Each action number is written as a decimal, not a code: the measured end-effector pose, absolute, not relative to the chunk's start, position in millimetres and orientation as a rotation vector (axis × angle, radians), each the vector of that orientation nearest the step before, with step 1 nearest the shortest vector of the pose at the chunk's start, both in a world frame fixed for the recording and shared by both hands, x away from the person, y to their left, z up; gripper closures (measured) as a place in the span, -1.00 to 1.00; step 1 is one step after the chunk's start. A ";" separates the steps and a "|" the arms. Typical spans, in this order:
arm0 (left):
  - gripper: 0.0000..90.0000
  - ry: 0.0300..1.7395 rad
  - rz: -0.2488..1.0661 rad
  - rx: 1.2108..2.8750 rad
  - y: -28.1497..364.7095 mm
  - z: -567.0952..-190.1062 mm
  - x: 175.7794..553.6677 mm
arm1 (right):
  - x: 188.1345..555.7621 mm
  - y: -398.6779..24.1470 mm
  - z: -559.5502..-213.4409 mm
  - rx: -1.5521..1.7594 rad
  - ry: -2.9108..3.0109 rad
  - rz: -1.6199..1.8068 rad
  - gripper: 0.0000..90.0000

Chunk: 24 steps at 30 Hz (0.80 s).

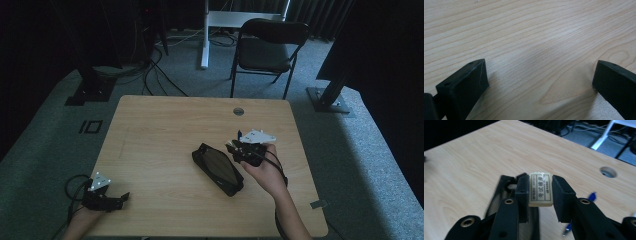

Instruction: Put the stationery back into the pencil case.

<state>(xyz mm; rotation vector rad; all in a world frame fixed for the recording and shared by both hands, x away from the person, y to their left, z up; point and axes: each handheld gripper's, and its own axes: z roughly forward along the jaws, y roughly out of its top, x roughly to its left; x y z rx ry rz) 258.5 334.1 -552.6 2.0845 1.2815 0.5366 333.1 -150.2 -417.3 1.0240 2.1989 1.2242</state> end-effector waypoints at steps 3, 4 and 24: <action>-1.00 1.282 0.536 2.084 334.1 -552.7 258.5 | 330.3 -142.3 -416.1 0.992 2.234 1.237 0.51; -1.00 1.282 0.536 2.084 334.1 -552.7 258.5 | 329.4 -139.7 -415.8 0.984 2.249 1.232 0.51; -1.00 1.281 0.537 2.085 334.1 -552.7 258.5 | 335.9 -108.9 -444.6 0.934 2.422 1.114 0.51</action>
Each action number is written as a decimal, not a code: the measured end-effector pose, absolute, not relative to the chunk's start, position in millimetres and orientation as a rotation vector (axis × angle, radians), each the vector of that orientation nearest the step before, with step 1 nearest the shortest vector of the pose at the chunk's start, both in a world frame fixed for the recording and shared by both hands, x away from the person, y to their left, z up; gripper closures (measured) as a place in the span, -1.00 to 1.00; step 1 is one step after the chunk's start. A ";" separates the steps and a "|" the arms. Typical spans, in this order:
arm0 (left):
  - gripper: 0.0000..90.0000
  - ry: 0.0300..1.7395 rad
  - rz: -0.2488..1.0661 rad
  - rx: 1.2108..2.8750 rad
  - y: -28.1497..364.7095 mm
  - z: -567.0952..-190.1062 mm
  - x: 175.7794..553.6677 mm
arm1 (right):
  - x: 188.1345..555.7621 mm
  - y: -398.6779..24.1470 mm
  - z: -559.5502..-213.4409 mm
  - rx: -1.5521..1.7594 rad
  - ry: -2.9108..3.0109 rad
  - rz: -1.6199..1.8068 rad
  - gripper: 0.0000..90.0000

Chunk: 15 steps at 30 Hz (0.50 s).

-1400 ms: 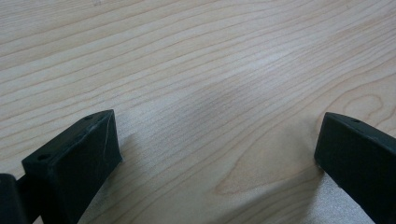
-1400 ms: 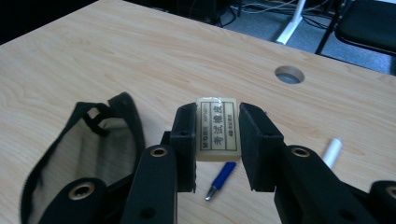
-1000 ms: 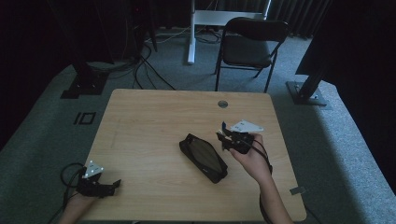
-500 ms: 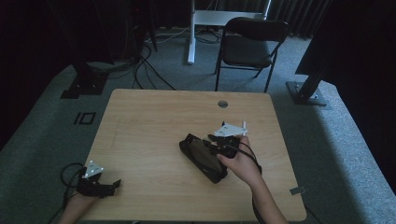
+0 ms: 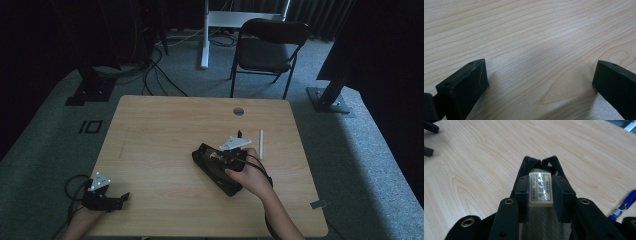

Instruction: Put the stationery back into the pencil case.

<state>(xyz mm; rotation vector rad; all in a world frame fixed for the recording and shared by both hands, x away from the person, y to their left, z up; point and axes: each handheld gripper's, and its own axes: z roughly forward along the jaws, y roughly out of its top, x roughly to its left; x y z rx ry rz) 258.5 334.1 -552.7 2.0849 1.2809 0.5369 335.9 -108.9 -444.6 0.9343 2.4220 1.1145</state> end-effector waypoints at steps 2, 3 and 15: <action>-1.00 1.281 0.537 2.086 334.2 -552.6 258.5 | 337.2 -107.5 -447.9 0.935 2.428 1.095 0.51; -1.00 1.281 0.537 2.086 334.2 -552.6 258.5 | 338.0 -106.8 -449.7 0.939 2.431 1.090 0.51; -1.00 1.282 0.536 2.084 334.1 -552.7 258.5 | 346.6 -100.1 -467.6 0.978 2.491 0.984 0.51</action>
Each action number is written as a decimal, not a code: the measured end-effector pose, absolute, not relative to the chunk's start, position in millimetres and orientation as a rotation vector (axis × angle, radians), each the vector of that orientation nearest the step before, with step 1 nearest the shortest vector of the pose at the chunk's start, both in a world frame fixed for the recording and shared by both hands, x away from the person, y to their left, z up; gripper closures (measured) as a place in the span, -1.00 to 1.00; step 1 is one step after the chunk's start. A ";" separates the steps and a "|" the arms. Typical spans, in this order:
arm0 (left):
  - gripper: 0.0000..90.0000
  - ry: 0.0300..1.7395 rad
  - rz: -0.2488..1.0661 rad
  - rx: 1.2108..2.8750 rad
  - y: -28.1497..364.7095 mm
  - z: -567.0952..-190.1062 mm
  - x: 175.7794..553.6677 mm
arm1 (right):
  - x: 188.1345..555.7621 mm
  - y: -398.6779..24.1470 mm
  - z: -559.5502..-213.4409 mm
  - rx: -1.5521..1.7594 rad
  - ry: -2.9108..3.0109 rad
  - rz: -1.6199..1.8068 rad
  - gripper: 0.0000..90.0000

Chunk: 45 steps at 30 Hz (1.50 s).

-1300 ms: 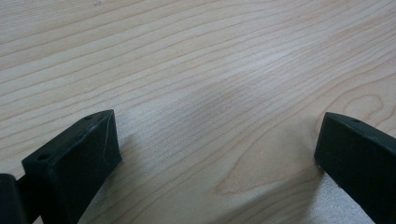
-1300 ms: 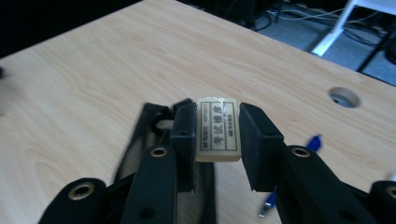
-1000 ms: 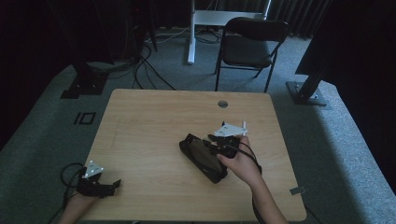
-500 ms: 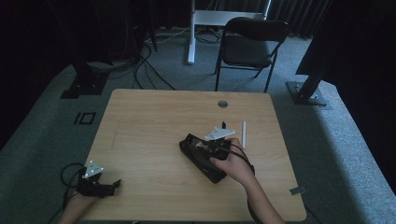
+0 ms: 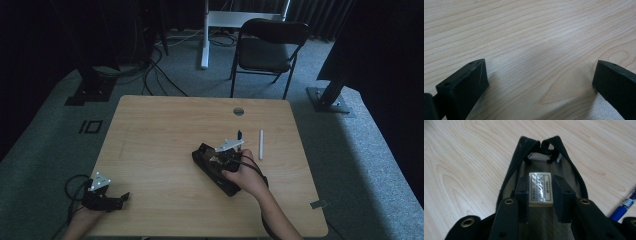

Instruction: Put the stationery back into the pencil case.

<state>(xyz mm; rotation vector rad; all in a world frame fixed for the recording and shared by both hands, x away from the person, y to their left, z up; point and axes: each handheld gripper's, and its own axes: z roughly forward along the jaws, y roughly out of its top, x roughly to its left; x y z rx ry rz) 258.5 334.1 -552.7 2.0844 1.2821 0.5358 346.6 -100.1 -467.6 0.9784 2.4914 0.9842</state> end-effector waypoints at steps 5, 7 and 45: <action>-1.00 1.282 0.535 2.085 334.1 -552.7 258.5 | 349.3 -96.7 -472.5 0.991 2.522 0.942 0.51; -1.00 1.282 0.536 2.085 334.1 -552.6 258.4 | 350.2 -94.8 -474.3 0.987 2.536 0.919 0.51; -1.00 1.282 0.535 2.085 334.1 -552.7 258.5 | 362.8 -79.3 -490.5 1.056 2.625 0.746 0.50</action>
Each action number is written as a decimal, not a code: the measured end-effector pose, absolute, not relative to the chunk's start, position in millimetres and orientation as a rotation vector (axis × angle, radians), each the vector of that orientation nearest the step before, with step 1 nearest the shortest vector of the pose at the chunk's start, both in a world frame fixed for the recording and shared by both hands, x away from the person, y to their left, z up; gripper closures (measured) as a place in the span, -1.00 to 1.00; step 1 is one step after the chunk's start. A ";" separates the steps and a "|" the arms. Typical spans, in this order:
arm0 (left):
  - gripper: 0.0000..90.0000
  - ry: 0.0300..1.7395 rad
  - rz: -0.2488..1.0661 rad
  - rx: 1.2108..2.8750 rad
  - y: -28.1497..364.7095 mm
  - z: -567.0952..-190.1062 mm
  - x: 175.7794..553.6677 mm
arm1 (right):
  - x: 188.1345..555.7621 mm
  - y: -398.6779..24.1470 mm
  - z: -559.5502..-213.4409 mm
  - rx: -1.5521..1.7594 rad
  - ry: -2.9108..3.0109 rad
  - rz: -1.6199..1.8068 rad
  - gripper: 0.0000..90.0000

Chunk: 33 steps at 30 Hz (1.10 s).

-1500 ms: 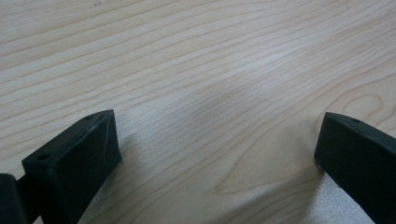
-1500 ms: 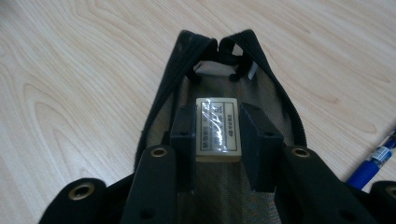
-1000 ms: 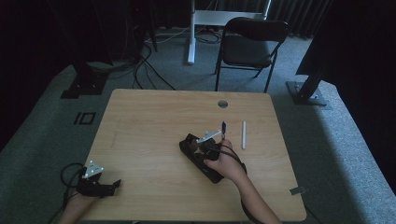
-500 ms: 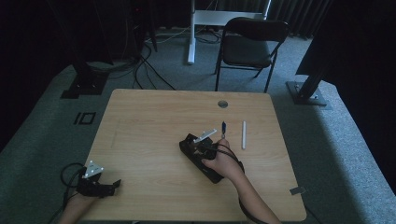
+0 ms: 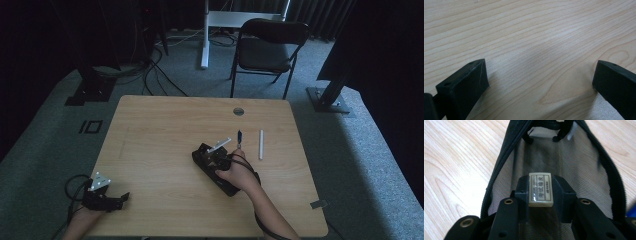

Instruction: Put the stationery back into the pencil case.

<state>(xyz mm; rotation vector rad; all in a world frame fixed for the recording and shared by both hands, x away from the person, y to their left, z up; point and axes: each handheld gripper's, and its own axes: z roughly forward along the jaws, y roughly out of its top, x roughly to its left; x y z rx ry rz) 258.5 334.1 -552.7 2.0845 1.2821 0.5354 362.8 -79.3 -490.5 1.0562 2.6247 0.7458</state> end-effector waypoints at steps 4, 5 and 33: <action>-1.00 1.282 0.535 2.085 334.1 -552.7 258.4 | 364.0 -79.5 -491.5 1.061 2.631 0.746 0.44; -1.00 1.282 0.536 2.084 334.1 -552.7 258.4 | 364.2 -79.4 -491.6 1.061 2.631 0.742 0.43; -1.00 1.282 0.536 2.085 334.1 -552.7 258.4 | 355.1 -90.7 -461.0 1.037 2.567 0.875 0.43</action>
